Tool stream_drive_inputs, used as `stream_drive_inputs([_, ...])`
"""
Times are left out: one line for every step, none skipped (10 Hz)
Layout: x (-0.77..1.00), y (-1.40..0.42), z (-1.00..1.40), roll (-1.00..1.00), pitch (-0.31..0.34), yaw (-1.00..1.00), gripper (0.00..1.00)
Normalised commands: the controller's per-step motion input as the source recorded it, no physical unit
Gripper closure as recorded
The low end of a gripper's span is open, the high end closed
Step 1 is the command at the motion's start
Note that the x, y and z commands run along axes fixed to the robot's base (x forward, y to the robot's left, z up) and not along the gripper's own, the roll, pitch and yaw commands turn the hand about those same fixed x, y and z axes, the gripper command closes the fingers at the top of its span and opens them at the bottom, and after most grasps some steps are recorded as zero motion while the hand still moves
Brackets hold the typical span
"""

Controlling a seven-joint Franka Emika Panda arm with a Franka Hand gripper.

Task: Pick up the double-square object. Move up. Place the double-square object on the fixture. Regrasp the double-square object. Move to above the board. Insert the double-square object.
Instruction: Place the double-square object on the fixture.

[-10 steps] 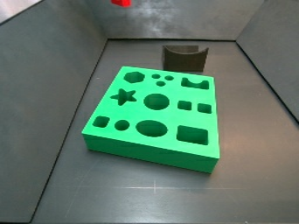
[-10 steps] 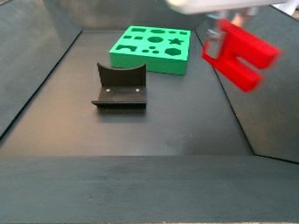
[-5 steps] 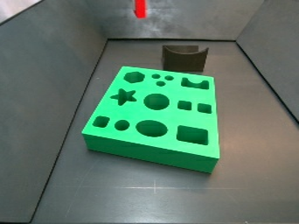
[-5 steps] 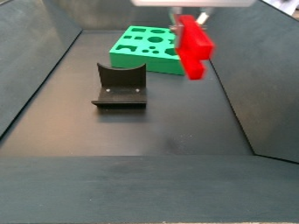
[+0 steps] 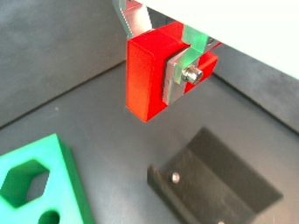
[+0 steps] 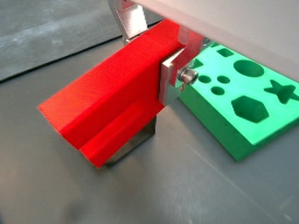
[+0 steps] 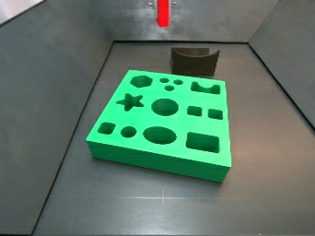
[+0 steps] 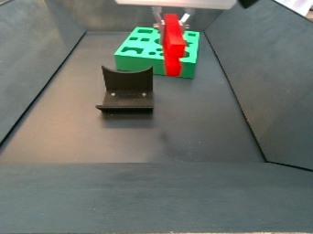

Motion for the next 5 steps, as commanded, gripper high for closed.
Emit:
stream_drive_inputs([1.0, -0.23, -0.1, 0.12, 0.029, 0.01, 1.0])
stream_drive_inputs([1.0, -0.21, -0.1, 0.13, 0.034, 0.02, 1.0])
stream_drive_inputs([1.0, 0.03, 0.41, -1.0, 0.031, -0.14, 1.0])
stream_drive_inputs([1.0, 0.09, 0.44, -1.0, 0.043, -0.14, 1.0])
stream_drive_inputs([0.96, 0.09, 0.36, -1.0, 0.063, -0.14, 1.0])
